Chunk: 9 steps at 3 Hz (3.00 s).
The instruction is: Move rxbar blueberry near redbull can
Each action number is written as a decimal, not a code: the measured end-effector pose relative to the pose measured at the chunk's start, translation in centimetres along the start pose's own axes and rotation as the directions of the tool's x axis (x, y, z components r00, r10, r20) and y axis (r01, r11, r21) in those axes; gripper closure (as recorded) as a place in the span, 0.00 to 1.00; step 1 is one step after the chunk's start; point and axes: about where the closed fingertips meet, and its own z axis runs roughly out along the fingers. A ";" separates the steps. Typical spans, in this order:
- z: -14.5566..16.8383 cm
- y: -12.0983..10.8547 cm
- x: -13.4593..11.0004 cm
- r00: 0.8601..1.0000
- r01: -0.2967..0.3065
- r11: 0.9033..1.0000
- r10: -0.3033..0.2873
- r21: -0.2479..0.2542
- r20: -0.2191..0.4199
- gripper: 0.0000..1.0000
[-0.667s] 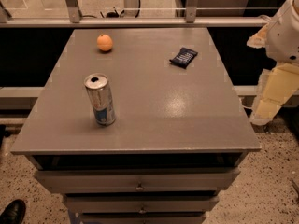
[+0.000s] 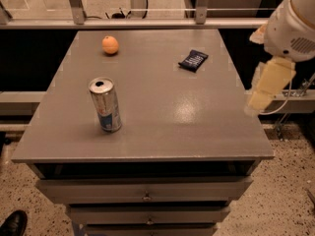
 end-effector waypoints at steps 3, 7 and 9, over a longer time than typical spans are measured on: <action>11.9 -13.0 -7.0 0.945 -0.291 0.954 0.274 0.075 0.180 0.00; 22.6 -20.1 -7.8 0.812 -0.547 0.833 0.503 0.083 0.295 0.56; 22.0 -20.3 -8.0 0.812 -0.547 0.833 0.503 0.083 0.296 0.99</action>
Offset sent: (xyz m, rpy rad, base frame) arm 0.2049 0.0575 -0.0594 0.2671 -0.0958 -0.3177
